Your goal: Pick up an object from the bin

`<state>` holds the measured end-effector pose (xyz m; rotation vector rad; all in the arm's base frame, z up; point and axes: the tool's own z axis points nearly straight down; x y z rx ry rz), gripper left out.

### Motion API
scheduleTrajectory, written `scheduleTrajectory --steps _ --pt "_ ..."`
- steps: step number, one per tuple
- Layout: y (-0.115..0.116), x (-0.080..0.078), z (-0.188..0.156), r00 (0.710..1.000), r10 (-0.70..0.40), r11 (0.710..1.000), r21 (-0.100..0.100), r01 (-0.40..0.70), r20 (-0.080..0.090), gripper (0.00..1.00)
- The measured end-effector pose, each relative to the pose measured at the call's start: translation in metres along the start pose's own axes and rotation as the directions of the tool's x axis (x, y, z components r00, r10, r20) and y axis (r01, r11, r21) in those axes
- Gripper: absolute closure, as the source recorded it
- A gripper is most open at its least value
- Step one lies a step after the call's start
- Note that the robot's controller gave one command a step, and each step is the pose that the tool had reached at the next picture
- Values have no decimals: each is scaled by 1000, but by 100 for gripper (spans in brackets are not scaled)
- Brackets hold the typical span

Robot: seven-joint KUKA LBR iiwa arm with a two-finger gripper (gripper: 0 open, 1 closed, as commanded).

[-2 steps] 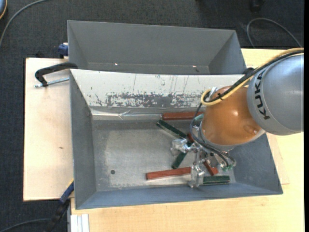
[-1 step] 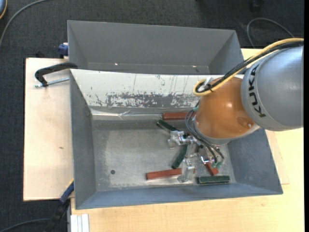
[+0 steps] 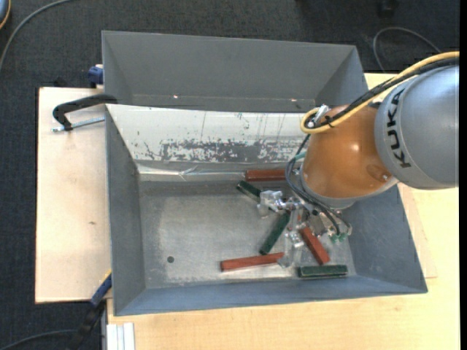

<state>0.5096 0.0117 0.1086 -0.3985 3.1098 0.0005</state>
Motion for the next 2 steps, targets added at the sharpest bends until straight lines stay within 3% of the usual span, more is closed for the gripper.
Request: scheduleTrajectory --steps 1,2 --pt "6 17 38 974 -226 974 -2 226 -3 0" --pt "7 15 38 974 -225 974 -2 225 -2 0"
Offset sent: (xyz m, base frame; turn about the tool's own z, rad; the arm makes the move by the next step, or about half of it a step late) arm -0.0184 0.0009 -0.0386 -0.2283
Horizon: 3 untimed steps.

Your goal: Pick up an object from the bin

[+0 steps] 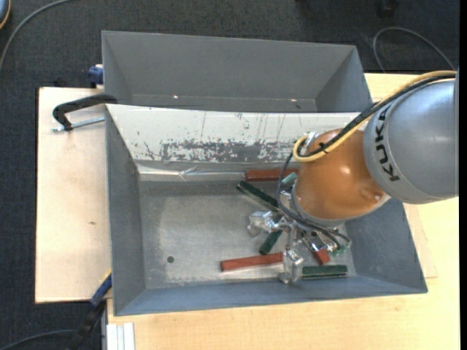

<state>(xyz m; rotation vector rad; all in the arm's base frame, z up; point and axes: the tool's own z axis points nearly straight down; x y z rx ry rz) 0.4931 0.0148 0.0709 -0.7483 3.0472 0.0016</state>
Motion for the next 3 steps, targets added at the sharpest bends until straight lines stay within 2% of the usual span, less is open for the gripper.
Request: scheduleTrajectory --steps 1,2,3 --pt "0 0 0 1000 2 1000 0 -2 1 100" --pt "0 -3 -39 1000 3 1000 2 -3 5 100" --pt "0 -4 -43 1000 4 1000 1 -4 2 100"
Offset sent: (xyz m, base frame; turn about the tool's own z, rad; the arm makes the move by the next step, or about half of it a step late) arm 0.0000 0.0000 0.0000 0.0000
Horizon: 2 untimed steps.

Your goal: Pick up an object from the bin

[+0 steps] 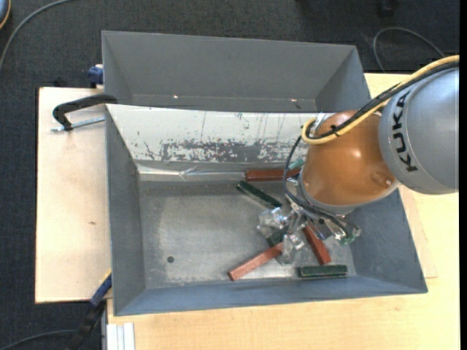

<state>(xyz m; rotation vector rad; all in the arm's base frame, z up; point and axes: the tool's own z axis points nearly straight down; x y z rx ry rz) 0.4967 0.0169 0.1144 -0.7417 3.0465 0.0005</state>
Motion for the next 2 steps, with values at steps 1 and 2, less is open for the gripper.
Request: scheduleTrajectory --steps 1,2 --pt "0 -2 -25 1000 1 1000 1 -1 2 100" --pt "0 -5 -79 1000 2 1000 2 -2 5 100"
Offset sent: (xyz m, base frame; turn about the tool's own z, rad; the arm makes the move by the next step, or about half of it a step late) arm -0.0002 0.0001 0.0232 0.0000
